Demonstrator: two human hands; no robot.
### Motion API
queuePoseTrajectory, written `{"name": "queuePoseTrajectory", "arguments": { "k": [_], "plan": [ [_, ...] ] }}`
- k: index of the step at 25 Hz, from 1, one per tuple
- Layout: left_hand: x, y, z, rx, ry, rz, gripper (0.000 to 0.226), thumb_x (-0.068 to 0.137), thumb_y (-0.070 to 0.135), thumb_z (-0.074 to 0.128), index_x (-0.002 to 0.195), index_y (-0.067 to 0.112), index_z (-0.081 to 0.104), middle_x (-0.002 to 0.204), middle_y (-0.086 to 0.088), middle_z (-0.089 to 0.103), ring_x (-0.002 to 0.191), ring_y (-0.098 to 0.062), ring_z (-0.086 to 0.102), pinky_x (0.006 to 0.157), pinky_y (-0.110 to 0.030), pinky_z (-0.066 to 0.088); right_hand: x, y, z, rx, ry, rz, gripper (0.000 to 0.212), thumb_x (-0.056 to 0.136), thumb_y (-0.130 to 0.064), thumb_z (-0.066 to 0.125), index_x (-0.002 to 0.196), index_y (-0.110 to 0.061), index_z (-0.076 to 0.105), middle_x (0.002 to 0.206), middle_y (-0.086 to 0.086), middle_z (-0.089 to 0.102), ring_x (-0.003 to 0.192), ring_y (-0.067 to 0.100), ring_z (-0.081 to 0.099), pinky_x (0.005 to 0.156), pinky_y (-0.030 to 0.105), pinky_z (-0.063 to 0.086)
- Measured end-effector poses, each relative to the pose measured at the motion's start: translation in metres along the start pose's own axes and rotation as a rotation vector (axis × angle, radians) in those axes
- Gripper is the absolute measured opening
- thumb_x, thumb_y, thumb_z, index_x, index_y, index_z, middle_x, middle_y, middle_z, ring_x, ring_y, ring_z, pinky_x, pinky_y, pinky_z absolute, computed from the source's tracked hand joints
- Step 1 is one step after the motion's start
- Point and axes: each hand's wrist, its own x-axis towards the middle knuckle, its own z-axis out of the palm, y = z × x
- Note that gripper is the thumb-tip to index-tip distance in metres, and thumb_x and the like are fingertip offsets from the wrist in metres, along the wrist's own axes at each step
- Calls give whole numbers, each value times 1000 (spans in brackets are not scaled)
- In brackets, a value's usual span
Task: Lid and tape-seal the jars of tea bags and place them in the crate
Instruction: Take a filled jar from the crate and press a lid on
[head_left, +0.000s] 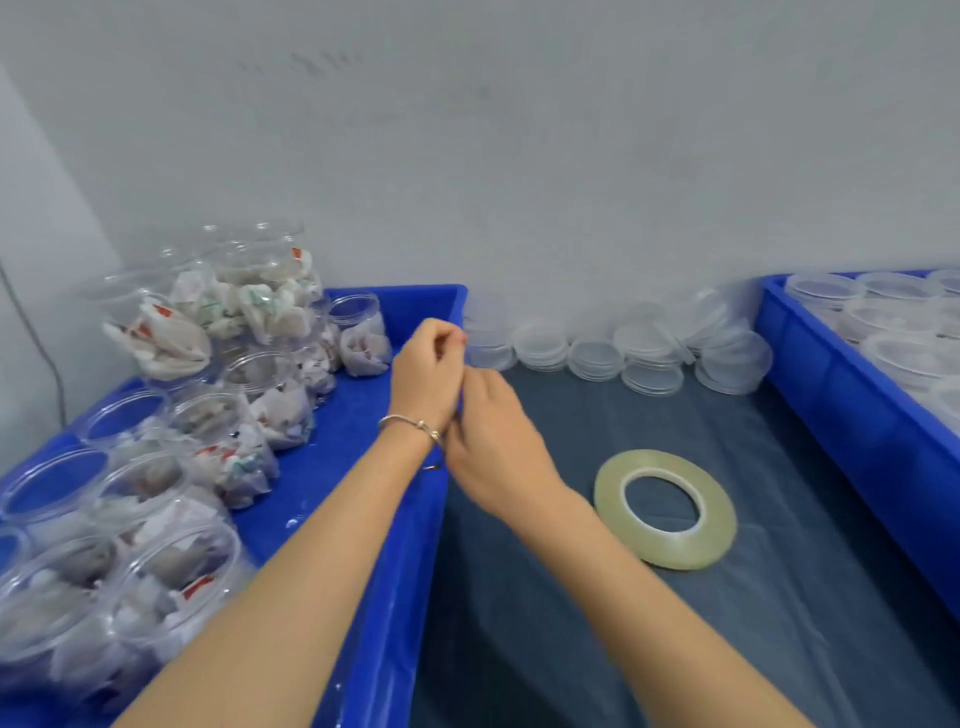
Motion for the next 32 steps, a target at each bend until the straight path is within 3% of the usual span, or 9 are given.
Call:
{"name": "queuePoseTrajectory", "arguments": {
  "k": [4,7,12,16,20,22,26,29,32],
  "plan": [
    [15,-56,-57,210,-15,-23,13,87,-2,55,95,8,57,94,-5,59,83,-16,53,77,-22,42,23,-24,61,-187,-153,3,48,98,-23,38,141,-4,28,143,10,32,140,27,19,112,46,22],
    [27,-82,-82,388,-103,88,20,82,-5,58,102,1,56,101,-7,56,90,-18,53,78,-13,38,27,-26,79,-323,-293,50,58,101,-27,33,147,-1,12,155,9,15,147,26,-6,118,47,6],
    [75,-97,-117,710,245,125,47,82,4,61,127,3,45,126,-23,47,116,-39,46,91,-47,41,30,-23,80,-375,-352,34,58,101,-26,34,147,0,11,154,10,17,146,26,-10,119,46,6],
    [112,-93,-131,799,387,20,65,83,16,64,139,26,31,131,-22,33,113,-41,40,83,-53,43,30,-24,79,-377,-350,24,58,101,-26,34,148,-1,11,154,10,17,146,26,-10,118,45,9],
    [140,-97,-135,673,282,-220,63,86,33,63,140,33,31,146,-16,16,123,-44,29,100,-48,34,29,-23,79,-368,-358,22,58,101,-27,34,147,-1,13,153,11,20,146,27,-9,118,46,11],
    [147,-100,-138,647,270,-237,54,87,32,63,134,27,38,148,-16,16,121,-46,38,102,-46,35,30,-23,80,-368,-363,24,57,100,-27,35,147,0,15,152,12,21,146,27,-9,118,46,12],
    [151,-93,-129,533,324,-111,32,89,18,63,115,9,47,132,-22,39,104,-38,55,91,-38,40,30,-23,80,-368,-359,19,57,100,-28,35,146,0,16,151,14,23,146,28,-8,118,46,13],
    [132,-88,-105,393,426,-35,22,90,13,61,106,8,47,132,-21,38,109,-34,52,89,-34,39,30,-22,81,-388,-361,21,53,100,-27,36,143,1,21,149,14,25,146,28,-7,118,45,14],
    [104,-79,-77,270,492,96,26,88,8,60,107,-6,47,126,-28,39,115,-37,44,93,-32,34,31,-21,83,-335,-319,28,55,99,-24,37,144,2,19,150,13,24,146,27,-5,118,44,14]
  ]
}}
